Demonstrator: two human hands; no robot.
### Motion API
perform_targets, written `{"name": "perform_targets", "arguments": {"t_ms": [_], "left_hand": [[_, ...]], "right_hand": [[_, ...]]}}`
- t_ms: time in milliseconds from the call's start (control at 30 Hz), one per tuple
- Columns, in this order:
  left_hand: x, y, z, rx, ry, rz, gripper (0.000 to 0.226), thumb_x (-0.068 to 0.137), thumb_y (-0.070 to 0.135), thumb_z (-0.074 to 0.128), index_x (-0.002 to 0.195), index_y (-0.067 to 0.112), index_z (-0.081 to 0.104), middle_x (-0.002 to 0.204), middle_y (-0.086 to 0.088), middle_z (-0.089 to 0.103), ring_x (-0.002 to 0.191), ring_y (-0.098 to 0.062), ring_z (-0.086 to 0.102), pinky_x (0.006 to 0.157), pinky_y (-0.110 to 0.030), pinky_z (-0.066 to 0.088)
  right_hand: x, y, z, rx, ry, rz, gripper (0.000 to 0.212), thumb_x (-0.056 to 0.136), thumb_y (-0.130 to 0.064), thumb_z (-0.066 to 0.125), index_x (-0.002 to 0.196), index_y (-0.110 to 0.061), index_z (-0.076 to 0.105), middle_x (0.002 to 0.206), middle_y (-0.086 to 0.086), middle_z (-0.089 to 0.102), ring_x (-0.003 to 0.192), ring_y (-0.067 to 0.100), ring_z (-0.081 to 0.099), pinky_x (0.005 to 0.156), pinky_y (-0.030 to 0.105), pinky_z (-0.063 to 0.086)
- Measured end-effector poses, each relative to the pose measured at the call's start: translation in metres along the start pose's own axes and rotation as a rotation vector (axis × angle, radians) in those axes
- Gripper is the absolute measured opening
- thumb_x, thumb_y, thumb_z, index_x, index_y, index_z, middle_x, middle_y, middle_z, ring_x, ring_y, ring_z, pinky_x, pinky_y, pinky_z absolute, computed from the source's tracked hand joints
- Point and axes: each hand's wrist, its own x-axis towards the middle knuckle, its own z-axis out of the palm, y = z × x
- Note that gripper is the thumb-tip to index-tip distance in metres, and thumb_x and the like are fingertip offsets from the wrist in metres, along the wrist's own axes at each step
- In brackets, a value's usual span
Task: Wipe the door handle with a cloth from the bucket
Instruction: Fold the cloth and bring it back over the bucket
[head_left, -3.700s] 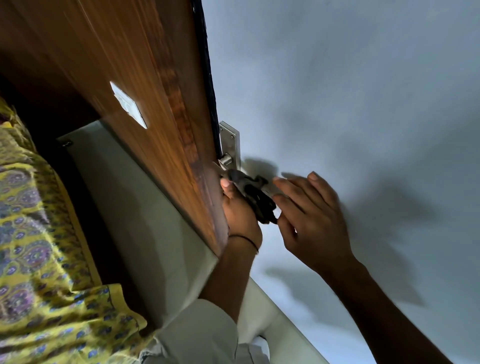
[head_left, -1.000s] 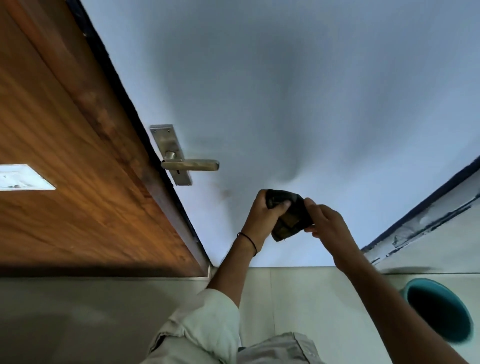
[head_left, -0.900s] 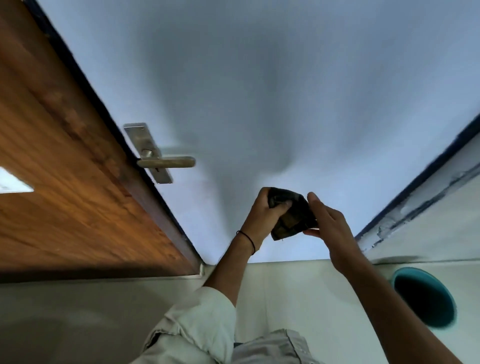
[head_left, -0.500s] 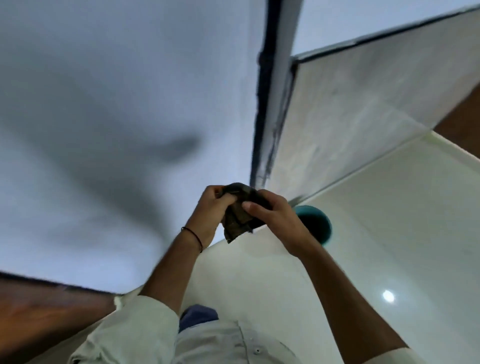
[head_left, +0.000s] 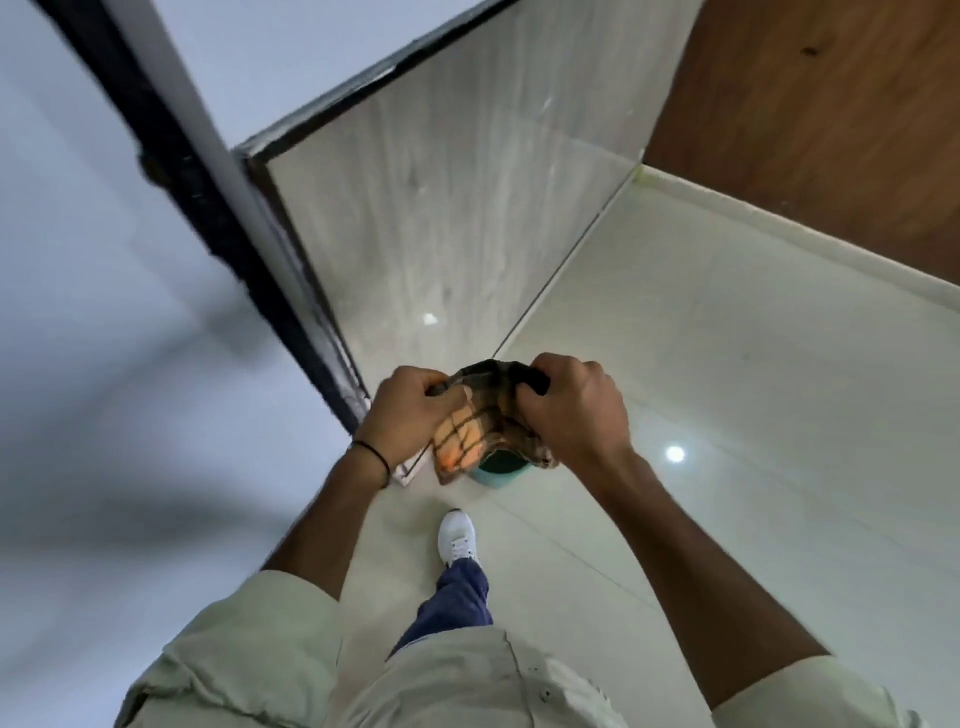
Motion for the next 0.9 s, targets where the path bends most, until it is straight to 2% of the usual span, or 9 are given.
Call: {"name": "perform_targets", "arguments": {"t_ms": [167,233,300,500,567,667,733,800,900], "left_hand": [[0.063,0.037,0.05,0.024,-0.129,-0.078,0.06,0.095,0.053,0.044,0.056,0.009,0.056,0.059,-0.012,0.062,0.068,-0.031,0.064,0.079,-0.047,0.055],[0.083,0.051,0.063,-0.241,-0.251,-0.227,0.057,0.096,0.06,0.035,0.077,0.017,0.066,0.083,-0.015,0.069,0.093,-0.037,0.069,0.092,-0.047,0.056],[0.099,0.063,0.068,-0.542,-0.396,-0.385,0.069,0.099,0.061,0.03,0.112,0.003,0.066,0.114,-0.027,0.066,0.118,-0.039,0.061,0.104,-0.044,0.048],[0.156,0.065,0.066,-0.792,-0.68,-0.528,0.089,0.093,0.071,0.023,0.124,-0.004,0.059,0.121,-0.019,0.067,0.117,-0.029,0.064,0.103,-0.039,0.05],[0.17,0.056,0.069,-0.739,-0.581,-0.514,0.079,0.096,0.065,0.028,0.122,-0.003,0.061,0.121,-0.022,0.067,0.115,-0.031,0.066,0.102,-0.041,0.05],[0.183,0.038,0.09,-0.566,-0.182,-0.418,0.042,0.097,0.048,0.052,0.109,0.011,0.068,0.115,-0.009,0.071,0.117,-0.027,0.064,0.109,-0.045,0.044],[0.184,0.032,0.107,-0.592,-0.236,-0.385,0.046,0.087,0.054,0.062,0.118,0.02,0.066,0.122,0.001,0.069,0.125,-0.022,0.059,0.112,-0.045,0.039],[0.184,0.032,0.127,-0.749,-0.364,-0.422,0.053,0.088,0.048,0.064,0.131,0.017,0.06,0.13,-0.008,0.066,0.125,-0.028,0.059,0.107,-0.046,0.044],[0.179,0.042,0.153,-0.861,-0.133,-0.444,0.042,0.092,0.015,0.065,0.131,0.002,0.057,0.124,-0.023,0.066,0.118,-0.039,0.063,0.082,-0.038,0.059]], "right_hand": [[0.04,0.013,0.02,0.161,-0.092,0.156,0.026,0.095,-0.033,0.052,0.076,-0.016,0.055,0.071,0.007,0.064,0.068,0.03,0.061,0.058,0.035,0.048],[0.059,0.023,0.021,0.305,-0.161,0.206,0.027,0.099,-0.037,0.05,0.089,-0.015,0.063,0.075,0.003,0.069,0.068,0.019,0.065,0.061,0.031,0.05],[0.073,0.037,0.019,0.532,-0.234,0.266,0.026,0.101,-0.039,0.049,0.097,-0.019,0.065,0.079,-0.002,0.071,0.068,0.008,0.065,0.065,0.023,0.049],[0.114,0.088,0.012,0.664,-0.203,0.322,0.005,0.092,-0.012,0.061,0.091,-0.012,0.066,0.072,0.005,0.064,0.063,0.016,0.057,0.061,0.028,0.046],[0.128,0.108,0.008,0.844,-0.157,0.406,0.015,0.086,-0.003,0.055,0.094,0.003,0.066,0.073,0.017,0.061,0.065,0.025,0.057,0.062,0.036,0.049],[0.152,0.132,0.003,1.172,-0.146,0.535,0.025,0.09,-0.002,0.046,0.104,0.013,0.061,0.086,0.018,0.056,0.079,0.03,0.056,0.071,0.04,0.055],[0.168,0.143,0.004,1.28,-0.222,0.548,0.028,0.097,-0.002,0.038,0.111,0.005,0.062,0.091,0.016,0.056,0.084,0.026,0.057,0.072,0.035,0.057],[0.185,0.153,0.004,1.268,-0.337,0.504,0.029,0.099,-0.004,0.039,0.113,0.0,0.064,0.092,0.015,0.059,0.085,0.023,0.06,0.073,0.035,0.059],[0.206,0.168,0.003,1.01,-0.443,0.449,0.023,0.095,-0.006,0.049,0.101,-0.007,0.071,0.097,0.025,0.066,0.088,0.029,0.066,0.085,0.047,0.061]]}}
